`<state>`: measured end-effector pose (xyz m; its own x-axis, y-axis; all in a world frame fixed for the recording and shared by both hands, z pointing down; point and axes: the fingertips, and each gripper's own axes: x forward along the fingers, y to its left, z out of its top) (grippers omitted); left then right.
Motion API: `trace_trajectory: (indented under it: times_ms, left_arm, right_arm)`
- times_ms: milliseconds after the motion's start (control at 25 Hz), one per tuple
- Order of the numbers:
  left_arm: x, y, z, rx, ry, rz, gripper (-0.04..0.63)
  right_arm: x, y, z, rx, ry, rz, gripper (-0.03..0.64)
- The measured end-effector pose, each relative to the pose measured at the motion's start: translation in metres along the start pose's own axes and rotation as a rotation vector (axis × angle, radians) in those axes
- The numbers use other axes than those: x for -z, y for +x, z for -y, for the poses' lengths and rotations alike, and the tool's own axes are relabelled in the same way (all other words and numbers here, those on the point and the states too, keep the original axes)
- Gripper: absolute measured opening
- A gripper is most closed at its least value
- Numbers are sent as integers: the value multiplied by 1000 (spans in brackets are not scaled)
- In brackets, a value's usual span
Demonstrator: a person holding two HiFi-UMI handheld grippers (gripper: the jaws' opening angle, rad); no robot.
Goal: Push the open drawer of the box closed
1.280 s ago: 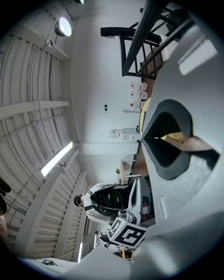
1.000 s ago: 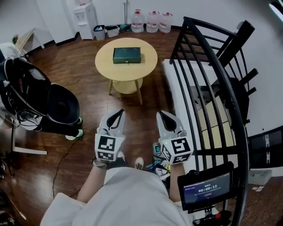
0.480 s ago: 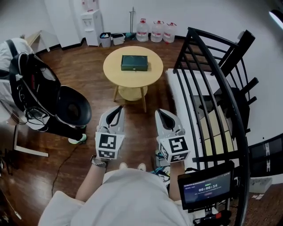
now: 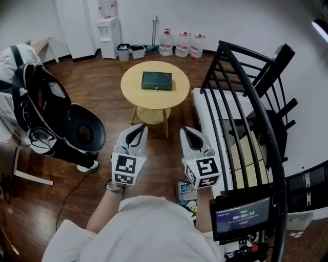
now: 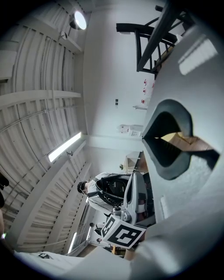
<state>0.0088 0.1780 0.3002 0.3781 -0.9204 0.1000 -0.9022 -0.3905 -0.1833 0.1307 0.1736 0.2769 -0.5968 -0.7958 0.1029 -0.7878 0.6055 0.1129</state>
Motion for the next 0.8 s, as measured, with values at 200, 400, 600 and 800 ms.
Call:
trace_trajectory:
  times_ms: [200, 400, 600, 800]
  left_arm:
    - [1, 5, 3, 9, -3, -2, 6]
    - [4, 6, 7, 15, 17, -8, 6]
    - [9, 5, 7, 20, 7, -19, 6]
    - [13, 5, 7, 28, -8, -19, 6]
  right_arm:
    - [-1, 1, 1, 13, -42, 7, 3]
    - [4, 1, 2, 17, -35, -6, 3]
    - [9, 2, 0, 24, -34, -20, 3]
    - [11, 4, -3, 18, -44, -24, 3]
